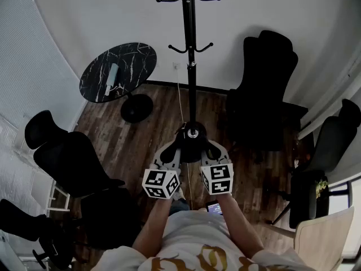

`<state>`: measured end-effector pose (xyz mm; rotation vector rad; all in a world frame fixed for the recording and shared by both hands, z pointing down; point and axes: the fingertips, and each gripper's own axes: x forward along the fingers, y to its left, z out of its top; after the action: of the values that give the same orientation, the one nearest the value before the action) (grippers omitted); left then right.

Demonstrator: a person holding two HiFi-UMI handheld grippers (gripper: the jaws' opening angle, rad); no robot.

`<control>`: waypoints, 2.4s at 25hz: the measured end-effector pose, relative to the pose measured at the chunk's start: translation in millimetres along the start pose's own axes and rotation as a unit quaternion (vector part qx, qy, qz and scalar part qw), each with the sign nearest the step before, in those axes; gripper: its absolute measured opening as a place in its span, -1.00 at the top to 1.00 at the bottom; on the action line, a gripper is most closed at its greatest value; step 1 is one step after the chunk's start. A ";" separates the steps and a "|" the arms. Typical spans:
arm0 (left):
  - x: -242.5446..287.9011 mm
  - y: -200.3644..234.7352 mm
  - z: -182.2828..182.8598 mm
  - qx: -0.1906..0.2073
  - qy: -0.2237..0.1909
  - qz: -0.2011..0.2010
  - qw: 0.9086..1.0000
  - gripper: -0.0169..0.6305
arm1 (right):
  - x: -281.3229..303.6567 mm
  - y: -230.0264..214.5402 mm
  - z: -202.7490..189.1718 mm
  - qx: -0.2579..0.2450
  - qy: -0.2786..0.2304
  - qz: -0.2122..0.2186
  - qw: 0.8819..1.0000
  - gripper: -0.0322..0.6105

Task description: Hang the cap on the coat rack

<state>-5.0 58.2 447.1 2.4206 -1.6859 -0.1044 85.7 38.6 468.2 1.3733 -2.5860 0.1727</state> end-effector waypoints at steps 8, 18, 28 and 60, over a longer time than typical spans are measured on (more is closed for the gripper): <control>7.3 -7.5 2.9 0.011 0.006 -0.005 1.000 0.85 | 2.8 -10.9 2.8 0.019 0.000 -0.003 1.000 0.79; 67.3 23.2 -5.1 0.004 0.029 -0.024 0.999 0.85 | 66.1 -42.5 -2.9 0.049 0.023 -0.016 0.998 0.79; 168.9 98.3 6.1 -0.025 0.038 -0.049 0.998 0.85 | 177.5 -78.2 16.3 0.049 0.045 -0.037 0.997 0.79; 273.4 159.7 9.9 -0.038 0.053 -0.131 0.989 0.85 | 278.1 -126.5 32.9 0.069 0.046 -0.099 0.992 0.78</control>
<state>-57.9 -252.2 482.3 2.5299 -1.2893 -0.0744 34.8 -262.5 502.9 1.6183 -2.3854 0.3802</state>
